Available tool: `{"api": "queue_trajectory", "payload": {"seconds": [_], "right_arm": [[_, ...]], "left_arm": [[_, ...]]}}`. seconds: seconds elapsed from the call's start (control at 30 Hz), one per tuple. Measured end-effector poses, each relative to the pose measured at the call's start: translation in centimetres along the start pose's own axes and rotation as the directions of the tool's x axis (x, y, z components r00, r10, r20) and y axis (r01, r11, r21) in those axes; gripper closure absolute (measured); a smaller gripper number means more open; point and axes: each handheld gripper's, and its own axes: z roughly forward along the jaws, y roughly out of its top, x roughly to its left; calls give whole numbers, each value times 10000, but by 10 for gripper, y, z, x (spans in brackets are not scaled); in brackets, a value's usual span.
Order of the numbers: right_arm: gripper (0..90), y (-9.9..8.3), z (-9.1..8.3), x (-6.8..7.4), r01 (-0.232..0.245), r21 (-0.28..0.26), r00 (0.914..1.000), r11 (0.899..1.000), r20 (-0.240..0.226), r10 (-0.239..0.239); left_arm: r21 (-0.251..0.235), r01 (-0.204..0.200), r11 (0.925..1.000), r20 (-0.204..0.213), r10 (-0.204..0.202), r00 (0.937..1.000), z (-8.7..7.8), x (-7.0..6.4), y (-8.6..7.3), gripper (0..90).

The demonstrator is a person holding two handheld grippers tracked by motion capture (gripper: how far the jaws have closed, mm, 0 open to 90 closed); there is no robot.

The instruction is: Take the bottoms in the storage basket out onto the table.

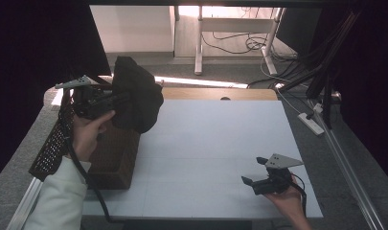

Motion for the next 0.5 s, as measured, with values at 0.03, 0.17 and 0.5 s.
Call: {"api": "queue_trajectory", "payload": {"seconds": [0.03, 0.17, 0.5], "right_arm": [[72, 0, 0, 0, -1, -17, 10000, 10000, -5, 1], [72, 0, 0, 0, 7, -13, 10000, 10000, 10, -7], [72, 0, 0, 0, 2, -9, 10000, 10000, 18, -2]], "left_arm": [[14, -10, 10000, 12, 10, 10000, 1, 0, 0, 771], [130, -35, 9999, 101, 34, 9999, 6, -3, -2, 771], [320, -124, 9994, 406, 111, 9991, 20, -11, -9, 771]]}}
